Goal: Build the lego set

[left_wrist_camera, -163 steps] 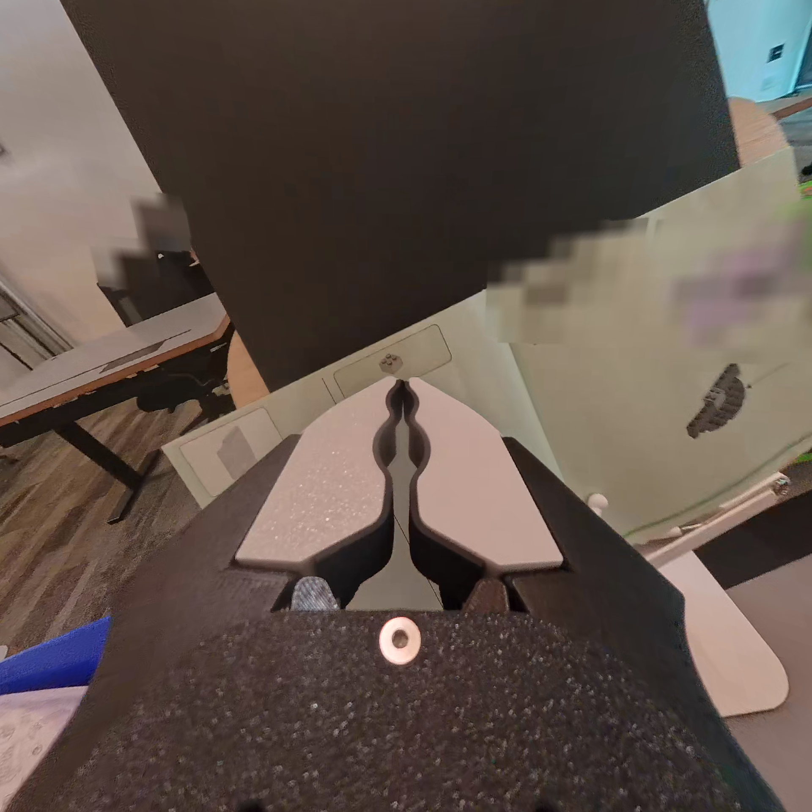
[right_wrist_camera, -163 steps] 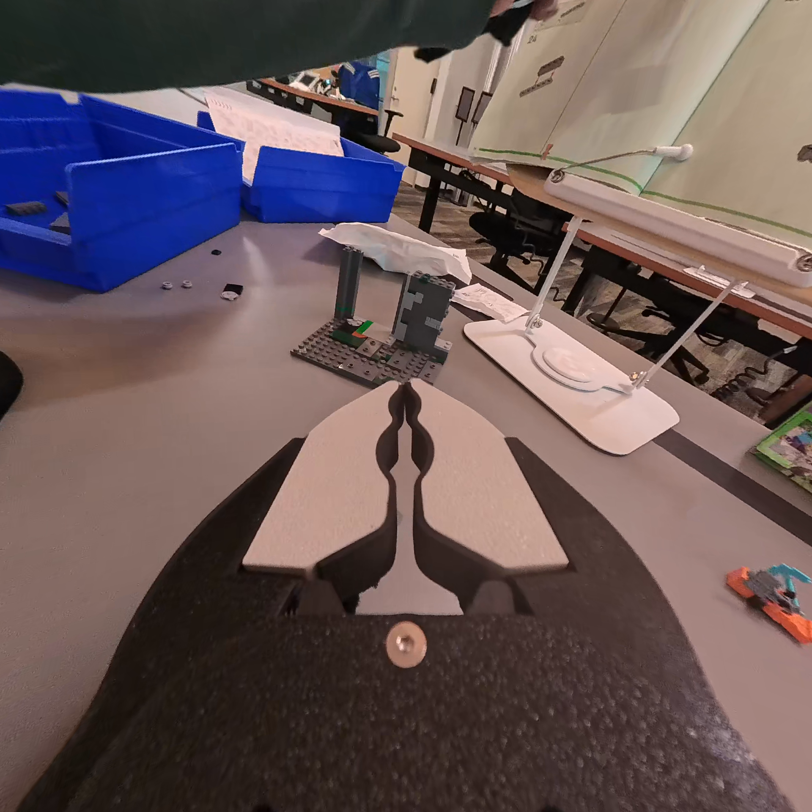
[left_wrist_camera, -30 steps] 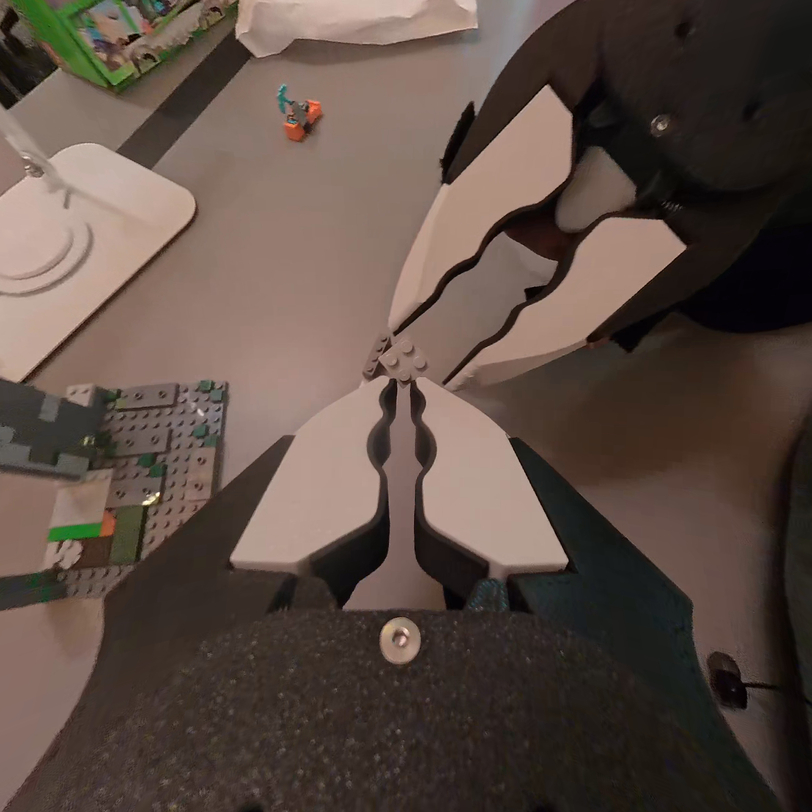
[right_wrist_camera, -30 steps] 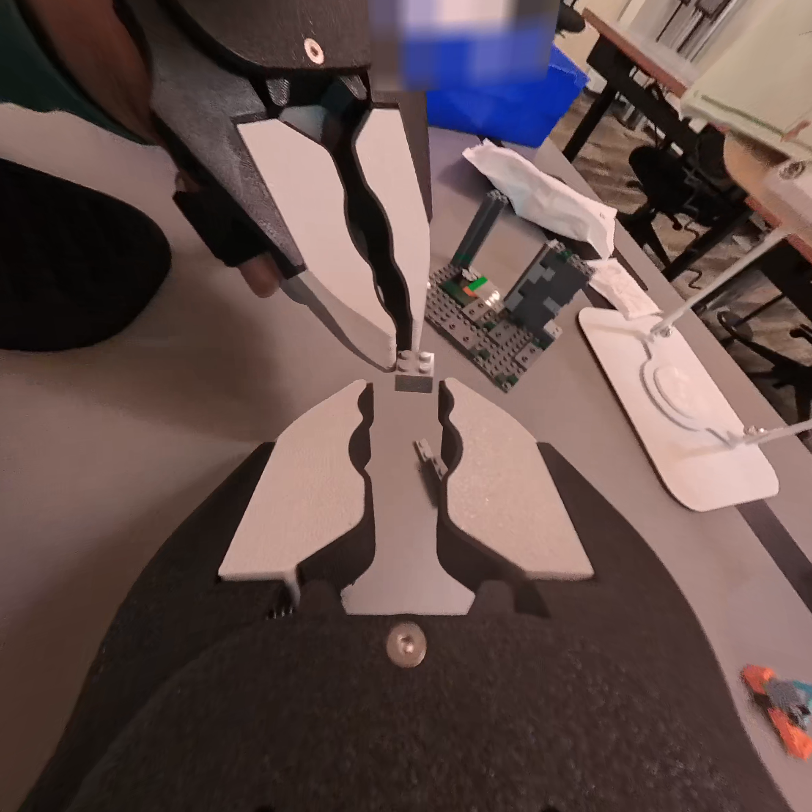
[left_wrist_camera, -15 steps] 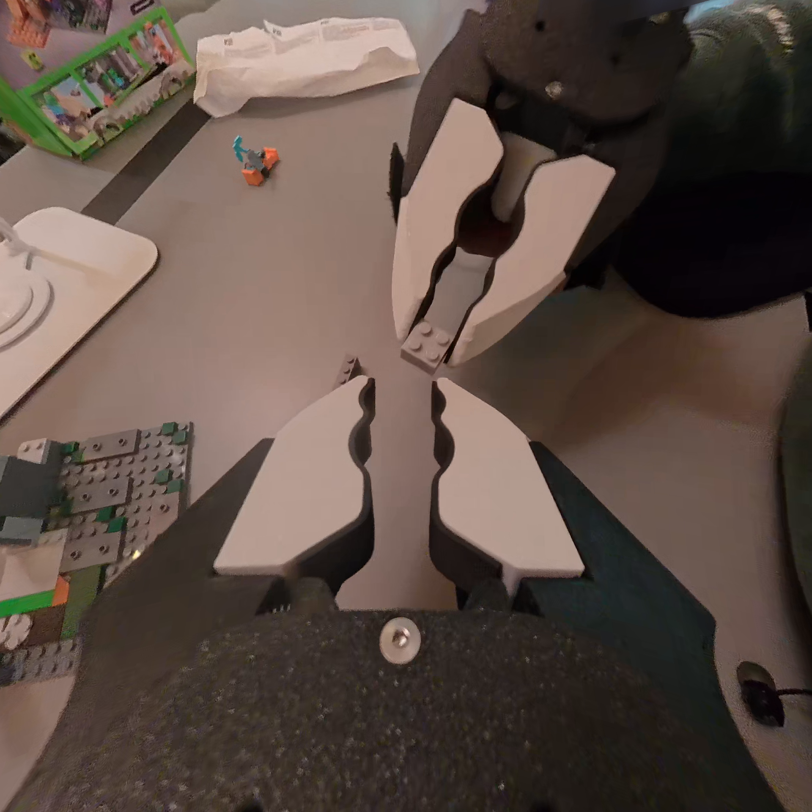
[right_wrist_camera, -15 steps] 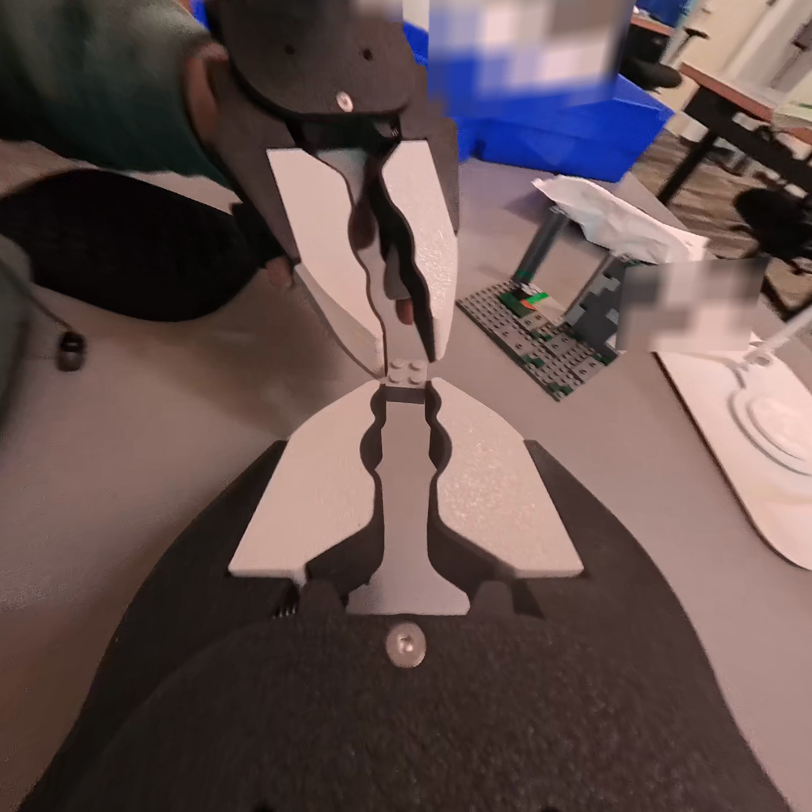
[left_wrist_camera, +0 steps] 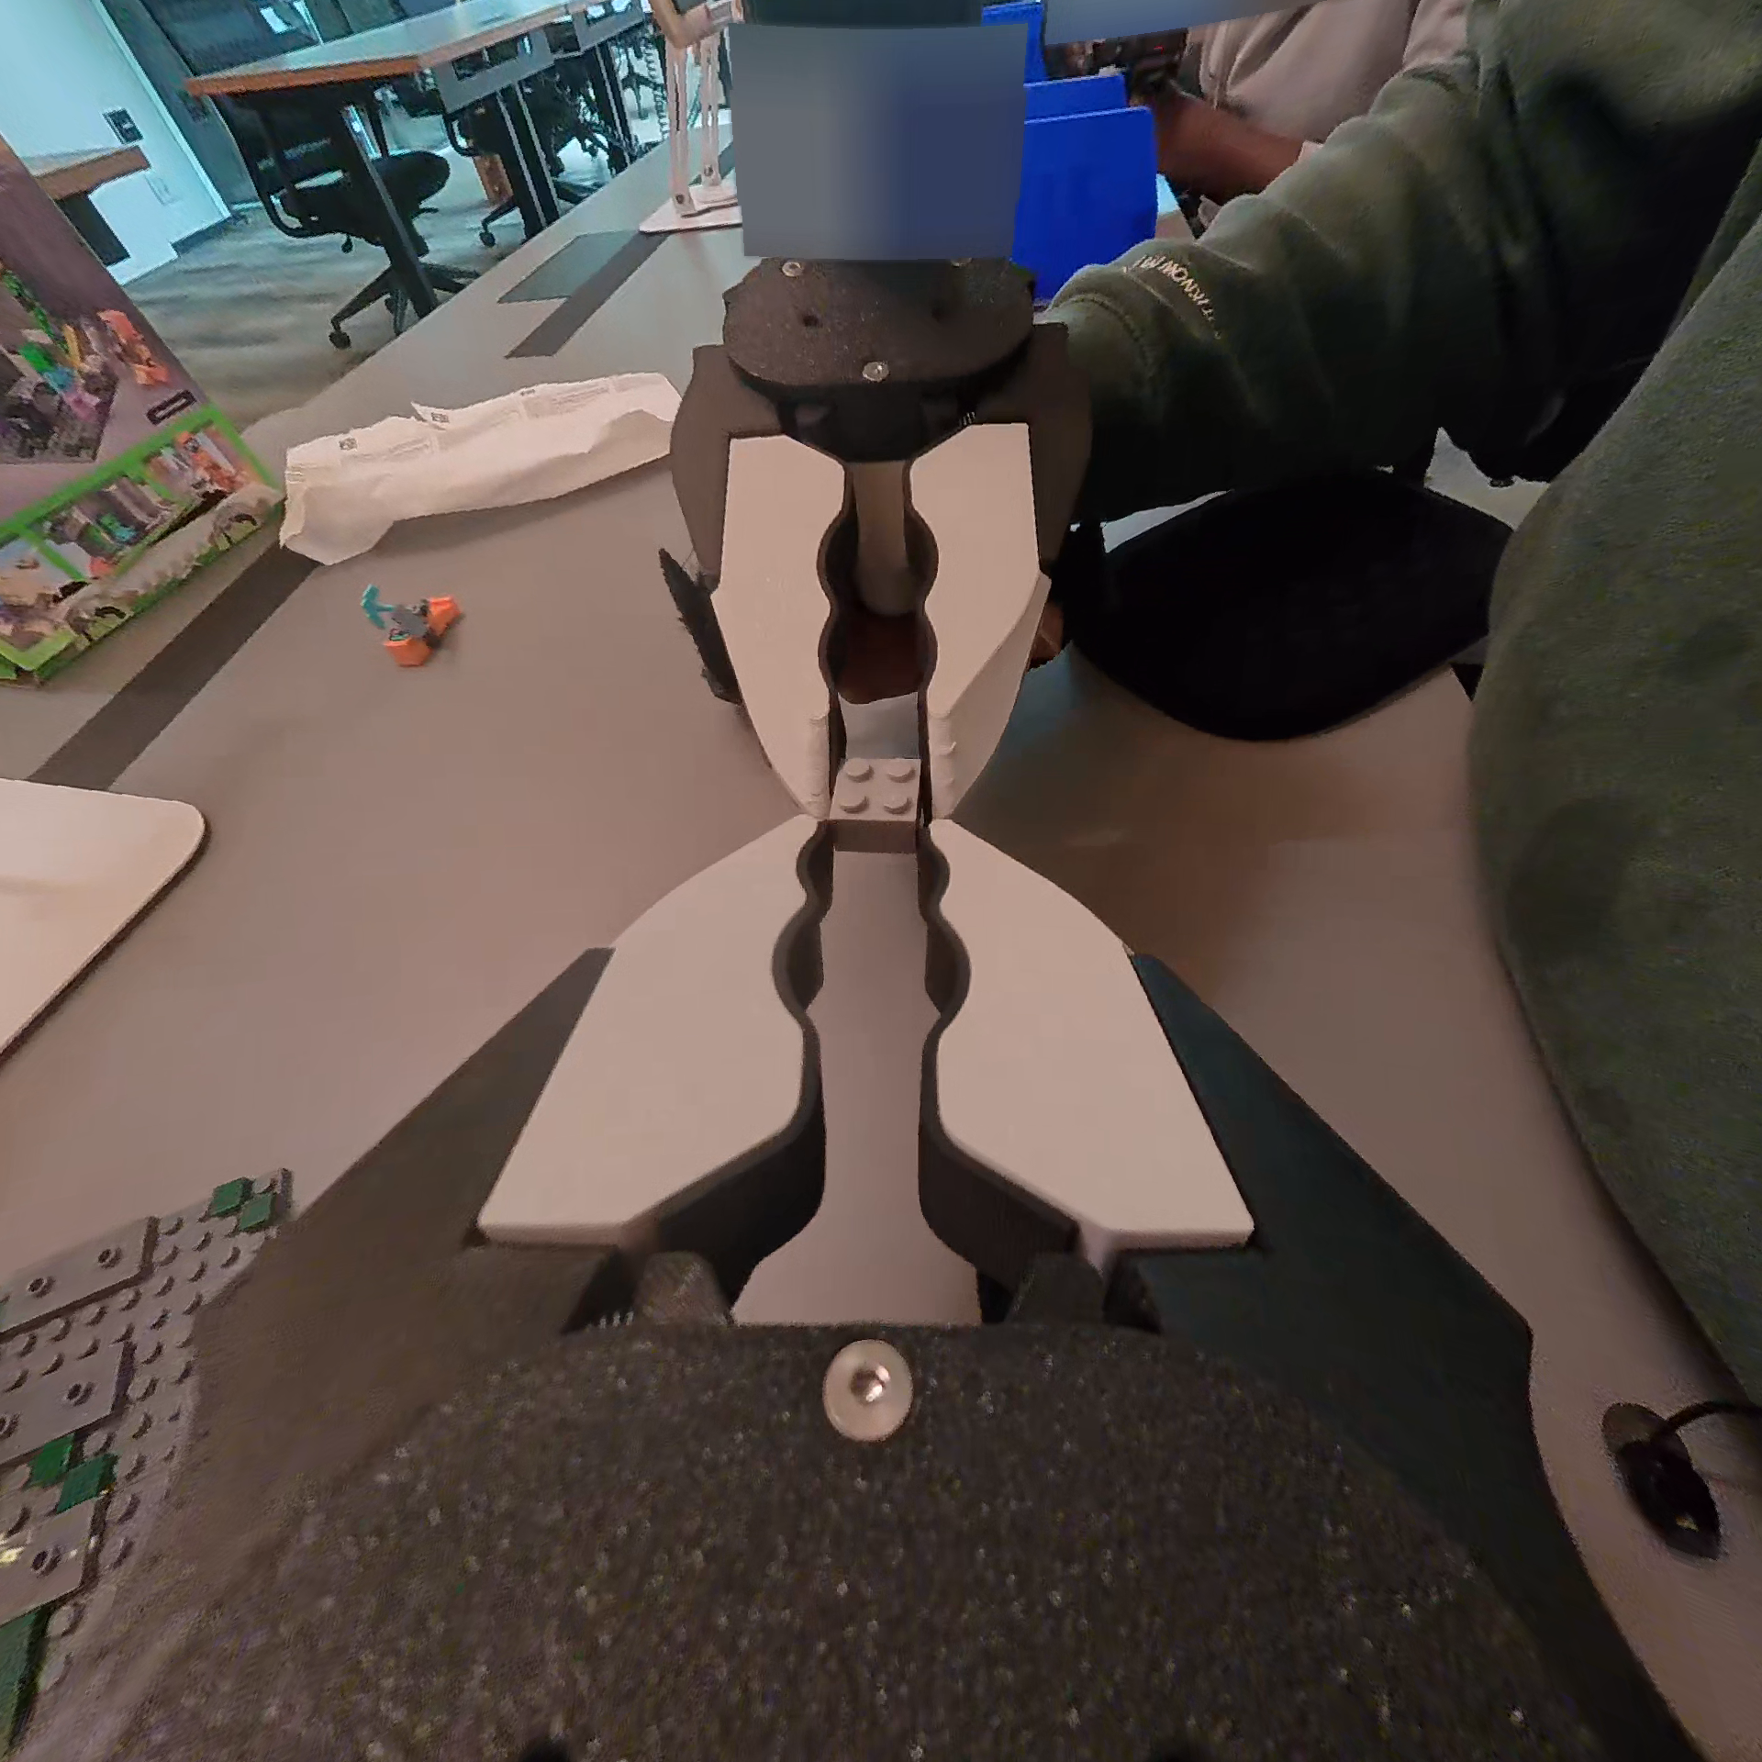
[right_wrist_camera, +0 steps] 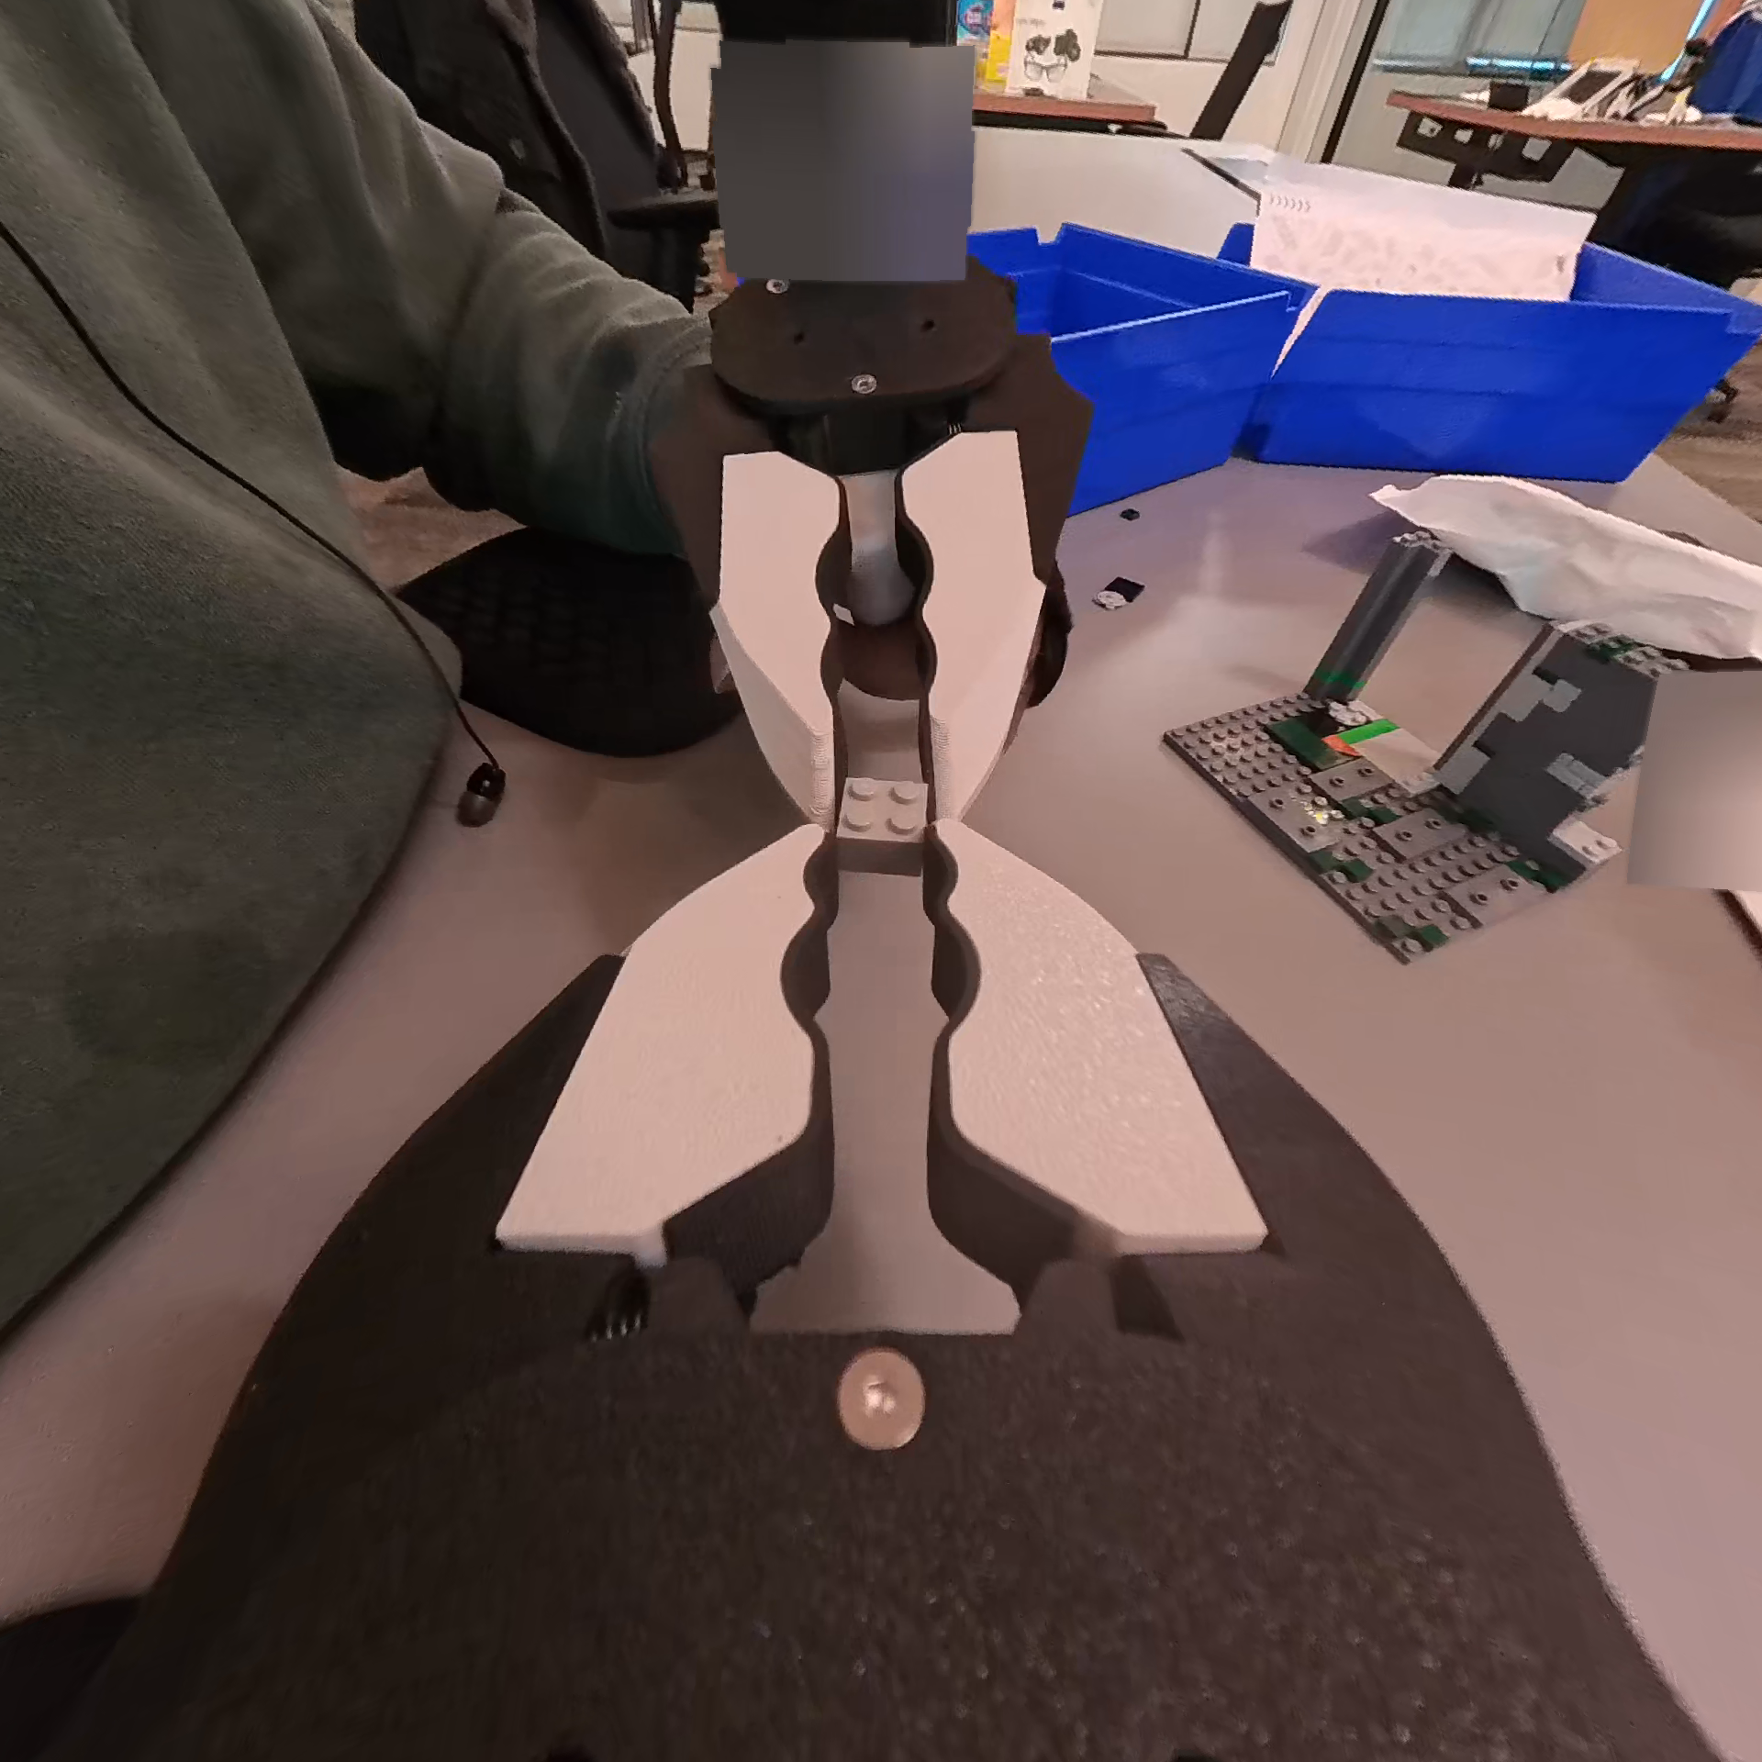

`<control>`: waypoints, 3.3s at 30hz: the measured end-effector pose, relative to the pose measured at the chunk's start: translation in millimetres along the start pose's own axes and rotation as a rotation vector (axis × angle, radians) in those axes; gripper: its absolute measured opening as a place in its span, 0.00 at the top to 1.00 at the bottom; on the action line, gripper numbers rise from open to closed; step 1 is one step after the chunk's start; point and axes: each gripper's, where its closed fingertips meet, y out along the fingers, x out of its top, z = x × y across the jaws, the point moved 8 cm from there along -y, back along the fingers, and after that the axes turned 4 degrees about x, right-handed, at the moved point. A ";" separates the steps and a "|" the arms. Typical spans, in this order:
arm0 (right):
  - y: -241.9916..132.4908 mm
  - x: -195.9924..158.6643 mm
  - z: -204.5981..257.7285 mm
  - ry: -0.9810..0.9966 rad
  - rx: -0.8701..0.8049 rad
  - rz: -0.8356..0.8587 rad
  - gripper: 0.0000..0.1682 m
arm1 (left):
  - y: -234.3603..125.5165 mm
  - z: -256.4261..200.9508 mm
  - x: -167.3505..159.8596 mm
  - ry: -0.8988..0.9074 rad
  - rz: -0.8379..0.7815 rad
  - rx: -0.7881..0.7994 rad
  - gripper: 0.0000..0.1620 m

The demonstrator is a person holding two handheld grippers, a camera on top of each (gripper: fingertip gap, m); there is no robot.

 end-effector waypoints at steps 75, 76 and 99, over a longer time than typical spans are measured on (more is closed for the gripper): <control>10.2 -44.9 -25.2 0.214 -0.049 0.307 0.95 | 11.0 25.2 -52.0 -0.084 0.212 -0.061 0.89; 10.1 -45.1 -25.1 0.217 -0.047 0.305 0.95 | 11.1 25.0 -51.8 -0.085 0.211 -0.062 0.89; 13.0 -45.2 -19.1 0.148 -0.048 0.305 0.95 | 11.1 23.1 -53.2 -0.154 0.226 -0.079 0.89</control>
